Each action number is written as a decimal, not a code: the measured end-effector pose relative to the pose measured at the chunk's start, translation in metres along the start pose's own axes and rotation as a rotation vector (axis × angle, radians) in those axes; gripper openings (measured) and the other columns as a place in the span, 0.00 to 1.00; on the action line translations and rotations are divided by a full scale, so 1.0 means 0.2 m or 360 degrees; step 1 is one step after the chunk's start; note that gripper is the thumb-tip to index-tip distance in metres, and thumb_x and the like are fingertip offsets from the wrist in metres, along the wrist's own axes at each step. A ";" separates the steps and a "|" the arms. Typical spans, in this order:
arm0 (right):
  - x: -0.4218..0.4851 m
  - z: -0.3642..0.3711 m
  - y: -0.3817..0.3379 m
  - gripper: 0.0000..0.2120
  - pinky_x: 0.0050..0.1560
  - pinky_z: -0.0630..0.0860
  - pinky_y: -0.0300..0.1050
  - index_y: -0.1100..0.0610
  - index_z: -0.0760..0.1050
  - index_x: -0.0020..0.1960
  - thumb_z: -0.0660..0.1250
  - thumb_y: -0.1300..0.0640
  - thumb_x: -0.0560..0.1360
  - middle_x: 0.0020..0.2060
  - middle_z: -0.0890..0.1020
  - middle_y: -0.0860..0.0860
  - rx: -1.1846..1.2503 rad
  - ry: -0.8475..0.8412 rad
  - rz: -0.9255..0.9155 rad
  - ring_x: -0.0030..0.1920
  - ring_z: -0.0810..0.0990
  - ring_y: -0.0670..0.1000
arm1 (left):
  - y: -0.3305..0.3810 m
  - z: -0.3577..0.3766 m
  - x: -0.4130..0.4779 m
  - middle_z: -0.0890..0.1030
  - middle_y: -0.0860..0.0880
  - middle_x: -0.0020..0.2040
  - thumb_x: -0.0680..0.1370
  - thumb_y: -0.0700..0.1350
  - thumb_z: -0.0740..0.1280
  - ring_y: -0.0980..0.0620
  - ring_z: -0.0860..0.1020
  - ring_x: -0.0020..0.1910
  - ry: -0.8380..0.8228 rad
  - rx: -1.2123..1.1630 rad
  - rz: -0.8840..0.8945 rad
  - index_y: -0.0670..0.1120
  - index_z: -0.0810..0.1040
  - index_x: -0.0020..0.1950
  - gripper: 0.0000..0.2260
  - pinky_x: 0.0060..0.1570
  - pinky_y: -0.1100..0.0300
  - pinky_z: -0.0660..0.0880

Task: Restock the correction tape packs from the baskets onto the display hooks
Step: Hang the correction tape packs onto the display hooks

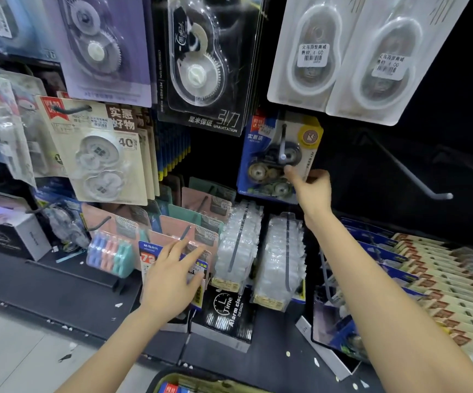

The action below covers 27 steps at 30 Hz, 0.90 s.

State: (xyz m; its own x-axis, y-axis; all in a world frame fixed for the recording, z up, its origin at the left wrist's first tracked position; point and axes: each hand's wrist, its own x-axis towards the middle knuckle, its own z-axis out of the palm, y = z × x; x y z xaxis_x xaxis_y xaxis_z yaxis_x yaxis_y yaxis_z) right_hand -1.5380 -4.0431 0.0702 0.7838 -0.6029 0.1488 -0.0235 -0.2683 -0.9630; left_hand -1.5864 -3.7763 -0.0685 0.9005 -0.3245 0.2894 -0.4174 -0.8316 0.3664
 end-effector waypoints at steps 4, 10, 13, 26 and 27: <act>-0.25 -0.19 0.05 0.23 0.50 0.71 0.42 0.56 0.70 0.61 0.71 0.43 0.74 0.50 0.76 0.49 -0.0238 0.0000 -0.0039 0.50 0.76 0.48 | 0.03 -0.03 -0.01 0.79 0.36 0.62 0.71 0.47 0.69 0.32 0.77 0.60 0.0152 0.0032 0.0052 0.43 0.82 0.61 0.19 0.54 0.36 0.77; -0.87 -0.57 0.40 0.05 0.45 0.73 0.37 0.52 0.73 0.47 0.70 0.55 0.77 0.42 0.79 0.45 -0.0503 -0.0239 -0.0097 0.43 0.78 0.45 | 0.00 -0.01 -0.24 0.76 0.34 0.62 0.75 0.41 0.65 0.33 0.75 0.58 0.0339 0.0023 0.0058 0.38 0.77 0.60 0.16 0.52 0.41 0.75; -1.12 -0.74 0.74 0.06 0.47 0.73 0.46 0.51 0.74 0.45 0.71 0.56 0.75 0.42 0.81 0.48 -0.0908 -0.0414 0.0133 0.46 0.81 0.51 | -0.04 0.03 -0.42 0.78 0.34 0.58 0.75 0.43 0.62 0.34 0.78 0.53 0.0224 0.0047 0.0107 0.36 0.78 0.59 0.16 0.48 0.42 0.77; -1.61 -1.04 1.14 0.16 0.46 0.77 0.48 0.55 0.83 0.51 0.72 0.43 0.73 0.47 0.84 0.53 -0.1787 -0.0485 0.0075 0.51 0.81 0.59 | -0.13 0.35 -1.19 0.66 0.35 0.74 0.81 0.49 0.65 0.33 0.67 0.70 -0.0705 -0.0152 -0.0593 0.38 0.57 0.79 0.32 0.66 0.42 0.66; -1.65 -1.04 1.12 0.18 0.42 0.78 0.47 0.53 0.84 0.45 0.69 0.38 0.71 0.42 0.85 0.50 -0.1755 -0.0525 -0.0138 0.46 0.83 0.57 | -0.13 0.35 -1.20 0.64 0.36 0.75 0.81 0.50 0.65 0.34 0.67 0.70 -0.0710 -0.0177 -0.0600 0.39 0.55 0.79 0.32 0.65 0.41 0.66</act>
State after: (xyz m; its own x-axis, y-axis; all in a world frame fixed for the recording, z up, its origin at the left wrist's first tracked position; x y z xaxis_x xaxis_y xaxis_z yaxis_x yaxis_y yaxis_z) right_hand -1.9311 -4.0605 -0.1480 0.9296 -0.3683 -0.0171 -0.3635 -0.9078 -0.2091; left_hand -1.7832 -3.7080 -0.2086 0.9432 -0.1938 -0.2697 -0.0471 -0.8820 0.4689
